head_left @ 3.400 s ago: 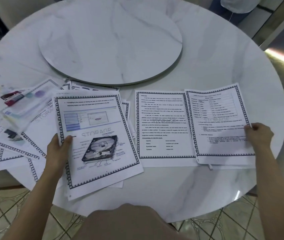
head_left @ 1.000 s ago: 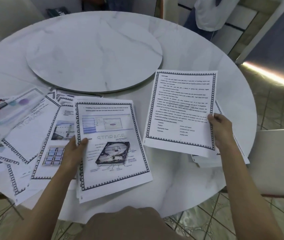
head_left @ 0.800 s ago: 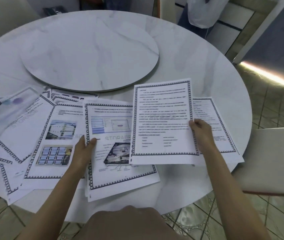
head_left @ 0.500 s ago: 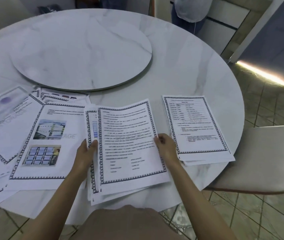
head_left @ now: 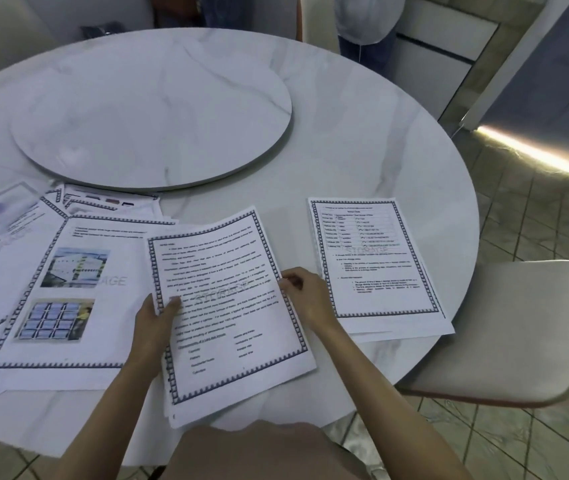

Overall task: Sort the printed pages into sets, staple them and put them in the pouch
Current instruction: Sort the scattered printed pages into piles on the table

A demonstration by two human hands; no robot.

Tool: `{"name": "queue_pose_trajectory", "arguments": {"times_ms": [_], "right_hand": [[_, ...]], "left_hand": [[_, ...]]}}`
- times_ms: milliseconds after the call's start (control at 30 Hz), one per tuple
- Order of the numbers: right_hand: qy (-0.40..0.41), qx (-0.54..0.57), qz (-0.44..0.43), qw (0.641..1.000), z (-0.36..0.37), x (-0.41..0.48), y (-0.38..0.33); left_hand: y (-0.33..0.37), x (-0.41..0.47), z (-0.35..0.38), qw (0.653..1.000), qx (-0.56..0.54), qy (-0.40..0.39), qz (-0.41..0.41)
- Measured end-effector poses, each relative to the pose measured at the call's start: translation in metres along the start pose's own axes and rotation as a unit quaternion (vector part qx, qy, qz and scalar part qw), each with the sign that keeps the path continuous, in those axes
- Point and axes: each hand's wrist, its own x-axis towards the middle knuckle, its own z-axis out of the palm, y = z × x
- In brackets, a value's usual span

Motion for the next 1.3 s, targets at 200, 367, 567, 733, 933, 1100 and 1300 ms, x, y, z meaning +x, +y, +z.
{"name": "queue_pose_trajectory", "arguments": {"times_ms": [200,367,567,733,933,1100,1300], "right_hand": [[0.142,-0.050,-0.001,0.989,-0.086,0.025,0.021],[0.247,-0.193,0.066,0.947,-0.156,0.046,0.067],[0.203,-0.308,0.173,0.913,-0.167,0.051,0.087],[0.280,-0.266,0.138,0.912,-0.162,0.051,0.093],[0.333,-0.229,0.106,0.909,-0.161,0.049,0.099],[0.292,-0.247,0.133,0.914,-0.155,0.044,0.097],[0.293,-0.199,0.113,0.928,-0.157,0.051,0.091]], "left_hand": [[-0.006,0.003,0.012,1.000,0.010,0.016,0.022],[-0.010,0.005,0.014,0.999,0.016,0.033,0.029],[-0.012,0.008,0.015,0.998,0.035,0.037,0.022],[-0.014,0.006,0.017,0.996,0.058,0.053,0.035],[-0.015,0.005,0.019,0.995,0.070,0.059,0.050],[-0.015,0.005,0.019,0.994,0.071,0.058,0.054],[-0.016,0.007,0.018,0.995,0.064,0.055,0.049]]}}
